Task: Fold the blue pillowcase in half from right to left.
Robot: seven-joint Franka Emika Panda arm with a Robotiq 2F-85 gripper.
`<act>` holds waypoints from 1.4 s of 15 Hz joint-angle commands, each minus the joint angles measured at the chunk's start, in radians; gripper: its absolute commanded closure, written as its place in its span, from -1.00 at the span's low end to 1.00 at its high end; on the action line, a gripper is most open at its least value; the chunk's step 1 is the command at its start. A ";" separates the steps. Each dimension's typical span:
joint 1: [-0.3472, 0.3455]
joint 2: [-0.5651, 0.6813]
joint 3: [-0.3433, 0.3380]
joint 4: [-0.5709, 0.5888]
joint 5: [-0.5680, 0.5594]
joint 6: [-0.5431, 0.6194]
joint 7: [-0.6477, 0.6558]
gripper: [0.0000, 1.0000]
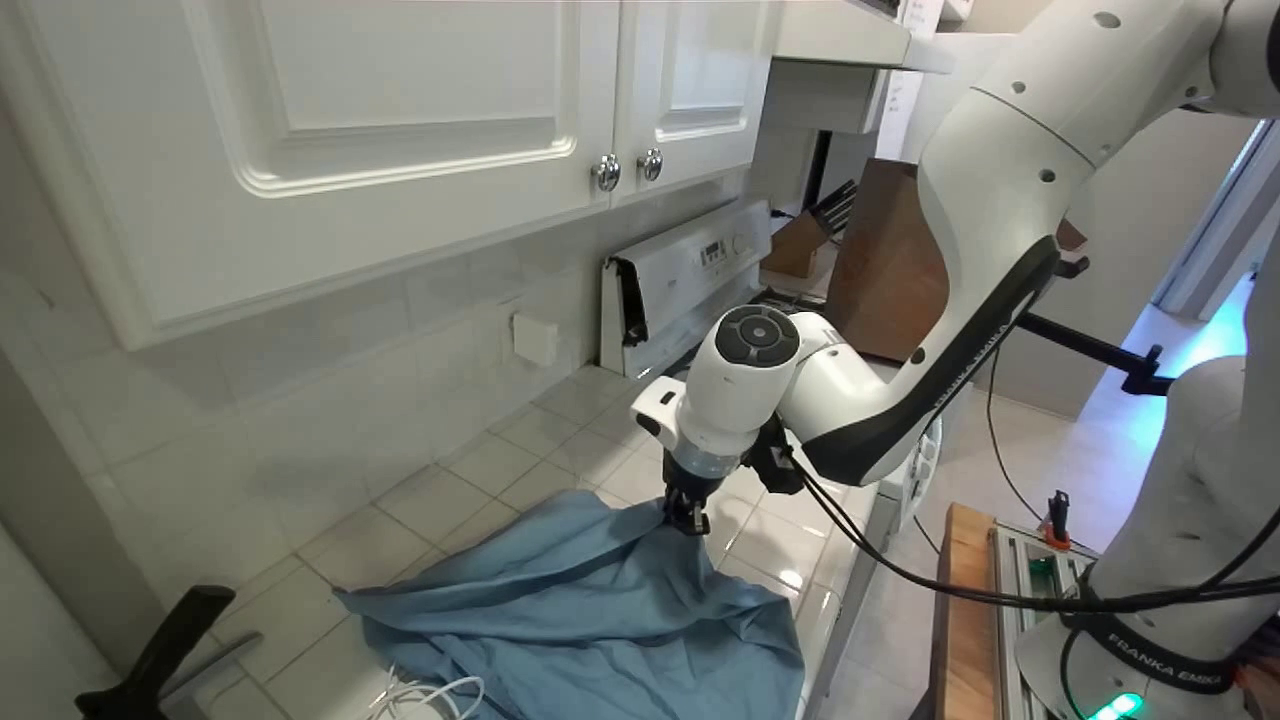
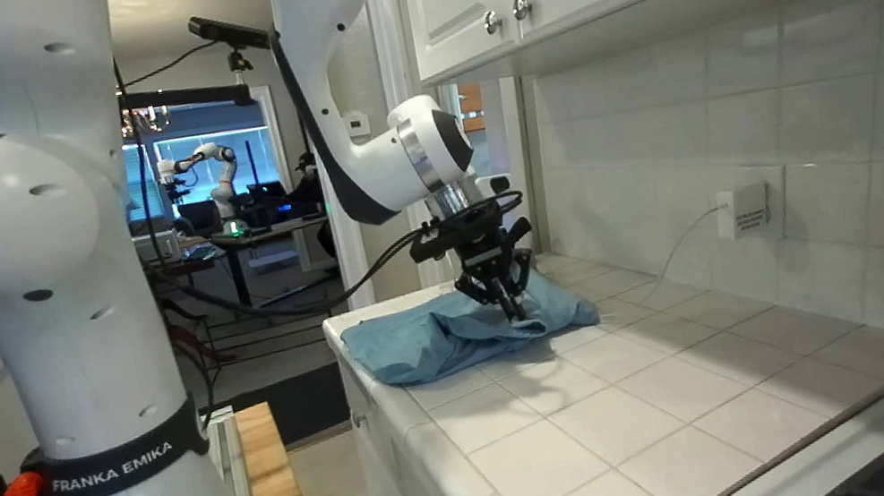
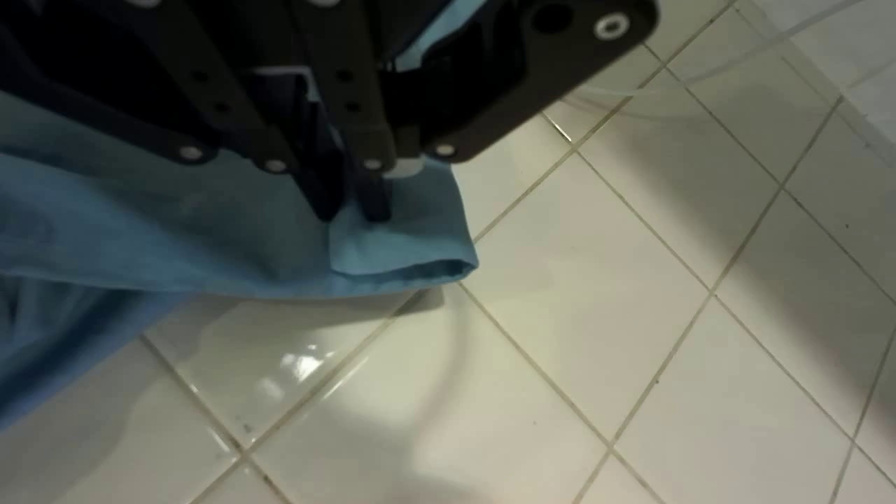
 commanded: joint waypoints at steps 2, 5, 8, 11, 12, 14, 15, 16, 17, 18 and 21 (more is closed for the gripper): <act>0.016 -0.003 0.009 0.009 -0.006 -0.005 0.028 1.00; 0.031 -0.042 0.043 0.001 0.041 -0.033 0.007 0.99; 0.089 -0.094 0.078 -0.014 0.203 -0.071 -0.090 0.99; 0.161 -0.140 0.119 0.017 0.345 -0.161 -0.164 0.99; 0.186 -0.151 0.131 0.035 0.380 -0.200 -0.178 0.99; 0.225 -0.177 0.149 0.068 0.436 -0.287 -0.196 0.99; 0.240 -0.194 0.157 0.082 0.465 -0.331 -0.205 0.99; 0.254 -0.210 0.166 0.096 0.494 -0.373 -0.214 0.99; 0.264 -0.220 0.172 0.112 0.515 -0.402 -0.229 0.99; 0.274 -0.230 0.179 0.131 0.535 -0.440 -0.243 0.99; 0.293 -0.239 0.193 0.181 0.582 -0.525 -0.292 0.99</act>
